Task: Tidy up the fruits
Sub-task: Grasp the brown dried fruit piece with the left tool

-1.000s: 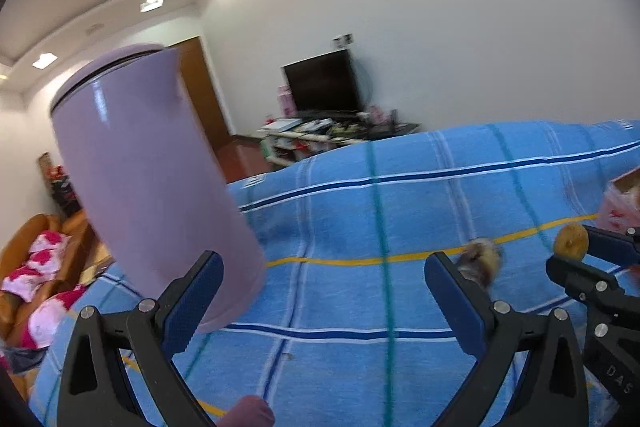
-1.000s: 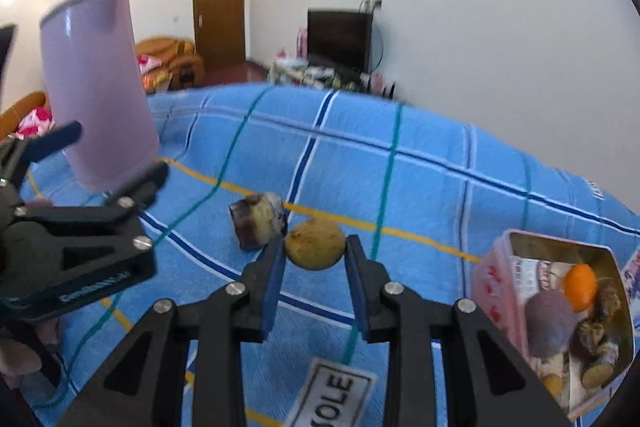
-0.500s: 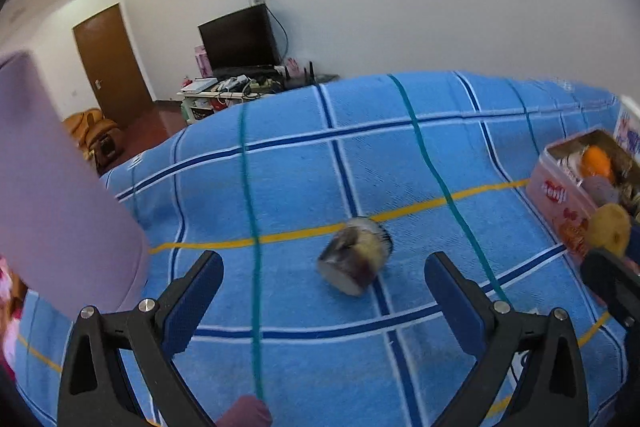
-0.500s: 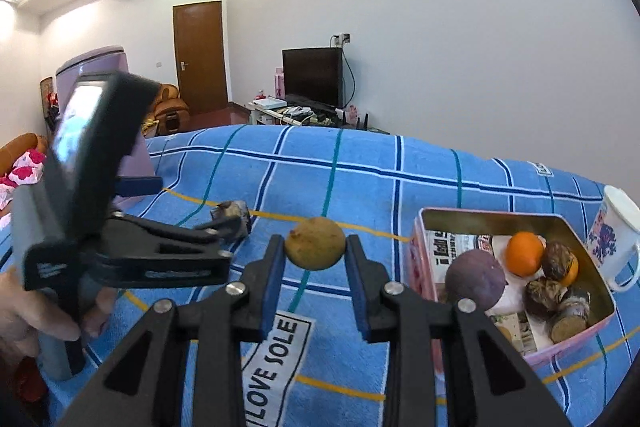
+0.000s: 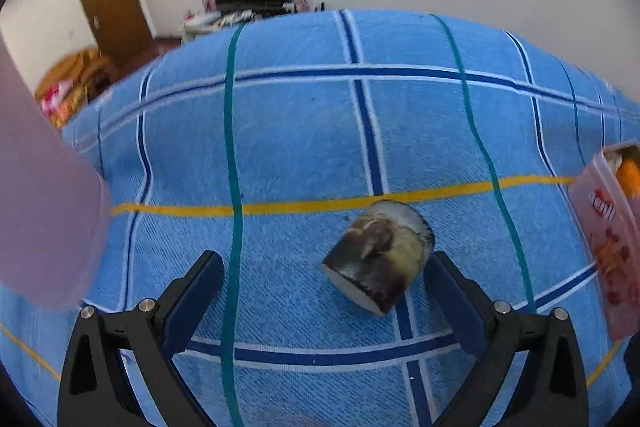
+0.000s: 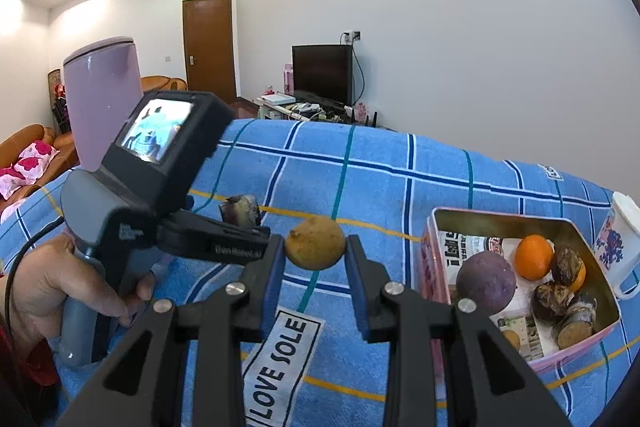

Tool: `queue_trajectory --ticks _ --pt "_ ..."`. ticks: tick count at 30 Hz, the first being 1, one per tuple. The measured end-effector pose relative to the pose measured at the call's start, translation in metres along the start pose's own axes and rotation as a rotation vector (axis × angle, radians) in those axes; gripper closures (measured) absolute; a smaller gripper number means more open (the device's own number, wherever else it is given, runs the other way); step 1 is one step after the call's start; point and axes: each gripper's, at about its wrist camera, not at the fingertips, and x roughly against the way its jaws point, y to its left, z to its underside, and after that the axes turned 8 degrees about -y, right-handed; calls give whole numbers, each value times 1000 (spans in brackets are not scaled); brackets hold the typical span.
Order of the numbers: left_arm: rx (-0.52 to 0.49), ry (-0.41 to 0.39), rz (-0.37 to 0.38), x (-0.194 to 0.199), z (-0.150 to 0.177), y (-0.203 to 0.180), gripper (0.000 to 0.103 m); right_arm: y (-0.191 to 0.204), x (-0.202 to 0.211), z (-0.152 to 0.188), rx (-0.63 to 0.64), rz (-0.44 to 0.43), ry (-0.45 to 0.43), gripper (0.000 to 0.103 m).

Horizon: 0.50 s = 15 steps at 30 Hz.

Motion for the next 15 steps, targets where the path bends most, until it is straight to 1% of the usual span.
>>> queue_trajectory --ticks 1,3,6,7,8,9,11,12,13,15 --pt "11 0 4 0 0 1 1 -1 0 0 -4 0 -1 70" --pt "10 -11 -13 1 0 1 1 -2 0 0 -8 1 0 70" --pt "-4 -30 -27 5 2 -3 3 -3 -1 -1 -9 2 0 70" --pt "-9 -38 -17 8 3 -6 9 -3 -2 -1 -8 2 0 70" --pt "-15 -49 2 11 4 -8 24 -4 -2 -2 -7 3 -2 70" --pt "-23 -59 32 14 6 -11 31 -4 -3 -2 -7 3 -3 70" --pt "-50 -75 40 19 9 -17 52 -4 -3 -2 -10 4 -3 70" --pt "-64 -84 40 21 10 -20 54 -5 -3 -2 -12 3 -4 70" --pt "-80 -88 27 20 10 -26 54 -5 -3 -2 -15 3 -4 70" --pt "-89 -95 44 23 11 -29 54 -6 -2 -2 -20 6 -9 70"
